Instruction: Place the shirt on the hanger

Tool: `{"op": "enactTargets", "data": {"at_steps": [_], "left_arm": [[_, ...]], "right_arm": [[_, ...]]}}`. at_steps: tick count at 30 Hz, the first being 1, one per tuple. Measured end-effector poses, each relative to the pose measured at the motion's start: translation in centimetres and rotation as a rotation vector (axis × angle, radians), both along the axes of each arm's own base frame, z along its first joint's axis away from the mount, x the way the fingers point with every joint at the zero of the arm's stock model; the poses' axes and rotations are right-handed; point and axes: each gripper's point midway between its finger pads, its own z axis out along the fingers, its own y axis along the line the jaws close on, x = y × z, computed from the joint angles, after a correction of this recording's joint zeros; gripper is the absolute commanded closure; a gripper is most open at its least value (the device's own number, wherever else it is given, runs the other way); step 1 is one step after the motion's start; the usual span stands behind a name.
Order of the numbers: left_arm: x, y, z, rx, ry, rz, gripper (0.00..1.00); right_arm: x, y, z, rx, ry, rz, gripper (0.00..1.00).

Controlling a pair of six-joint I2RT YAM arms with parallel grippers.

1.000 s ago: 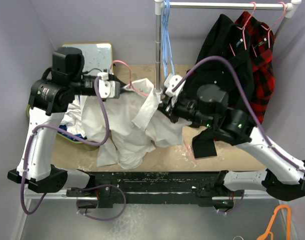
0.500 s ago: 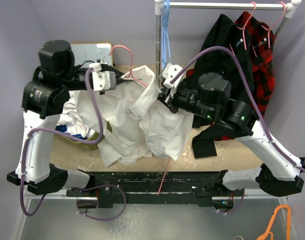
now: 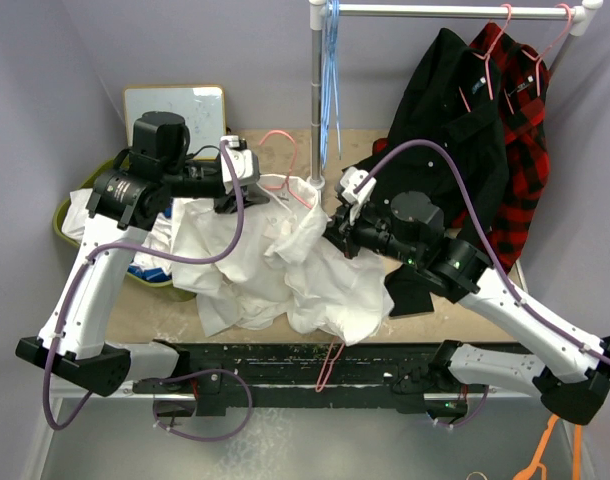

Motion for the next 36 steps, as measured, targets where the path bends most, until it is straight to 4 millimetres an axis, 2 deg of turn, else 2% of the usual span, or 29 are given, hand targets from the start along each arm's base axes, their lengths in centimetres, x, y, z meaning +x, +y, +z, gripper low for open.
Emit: {"op": "enactTargets", "data": {"at_steps": [5,10,15,20,23,25,28,32,36], "left_arm": [[0.1,1.9,-1.6,0.058,0.030,0.094,0.01],[0.1,4.2,-2.1,0.108,0.003,0.189,0.01],[0.9,6.0,-1.5,0.118,0.002,0.308,0.01],[1.4,7.0,0.6,0.093,-0.021,0.402,0.01],[1.3,7.5,1.6,0.072,-0.033,0.438,0.01],[1.1,7.9,1.8,0.062,-0.030,0.456,0.01],[1.0,8.3,2.0,0.048,-0.025,0.481,0.01],[1.1,9.0,2.2,0.022,-0.005,0.523,0.01],[1.5,9.7,2.8,-0.015,0.005,0.568,0.01]], "right_arm": [[-0.7,-1.8,-2.9,0.007,0.071,-0.062,1.00],[-1.8,-3.1,-4.6,0.041,0.130,-0.098,1.00],[-3.6,-4.7,-5.1,0.096,0.186,-0.115,1.00],[-5.8,-6.6,-6.6,0.196,0.271,-0.148,1.00],[-6.0,-8.1,-7.6,0.258,0.320,-0.230,1.00],[-5.7,-9.1,-7.8,0.294,0.340,-0.302,1.00],[-4.2,-11.1,-7.8,0.336,0.384,-0.484,1.00],[-1.3,-11.4,-9.0,0.236,0.409,-0.658,1.00],[2.9,-10.8,-7.9,0.127,0.360,-0.802,1.00]]}}
